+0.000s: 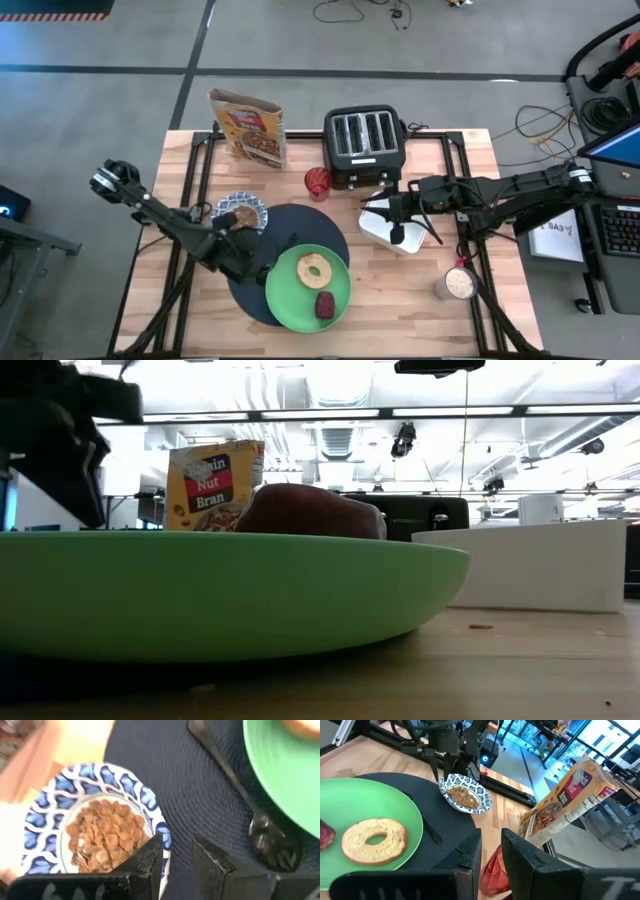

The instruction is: Arrange a breakfast setting

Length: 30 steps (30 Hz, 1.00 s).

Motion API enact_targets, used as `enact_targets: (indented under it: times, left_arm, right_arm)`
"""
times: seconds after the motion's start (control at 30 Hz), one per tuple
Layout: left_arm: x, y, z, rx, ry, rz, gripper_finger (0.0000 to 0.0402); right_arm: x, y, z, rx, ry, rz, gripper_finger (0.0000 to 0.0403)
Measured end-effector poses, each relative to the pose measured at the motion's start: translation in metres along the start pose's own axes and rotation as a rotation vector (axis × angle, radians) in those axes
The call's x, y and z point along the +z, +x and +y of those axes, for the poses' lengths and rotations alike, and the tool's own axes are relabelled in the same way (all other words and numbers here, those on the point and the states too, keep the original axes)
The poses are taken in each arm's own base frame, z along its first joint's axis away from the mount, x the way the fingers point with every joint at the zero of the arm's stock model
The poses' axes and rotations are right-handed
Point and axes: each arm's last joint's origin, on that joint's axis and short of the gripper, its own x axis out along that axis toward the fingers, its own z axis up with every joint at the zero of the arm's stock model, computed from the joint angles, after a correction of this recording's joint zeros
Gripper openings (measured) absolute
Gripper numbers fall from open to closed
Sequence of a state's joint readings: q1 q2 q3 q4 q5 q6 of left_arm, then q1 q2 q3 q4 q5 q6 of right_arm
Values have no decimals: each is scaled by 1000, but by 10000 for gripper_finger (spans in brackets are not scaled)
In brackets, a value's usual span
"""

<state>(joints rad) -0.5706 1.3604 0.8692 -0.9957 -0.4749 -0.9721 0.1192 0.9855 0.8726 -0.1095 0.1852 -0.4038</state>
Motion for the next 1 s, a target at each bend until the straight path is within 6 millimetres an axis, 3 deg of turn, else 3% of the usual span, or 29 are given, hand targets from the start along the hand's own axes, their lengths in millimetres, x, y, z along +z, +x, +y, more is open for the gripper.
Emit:
enact_targets:
  times: [0.23,0.6,0.73,1.0]
  left_arm:
    - [-10,3,7,0,-38,3,91]
    - [-24,29,4,-30,25,28,204]
    - [-28,34,6,11,38,8,202]
    - [-29,41,3,40,45,11,153]
  right_arm:
    - [2,0,-1,-7,8,-18,63]
    - [1,0,0,-6,7,-16,63]
    - [1,0,0,-6,7,-15,63]
    - [1,0,0,-6,-2,-15,63]
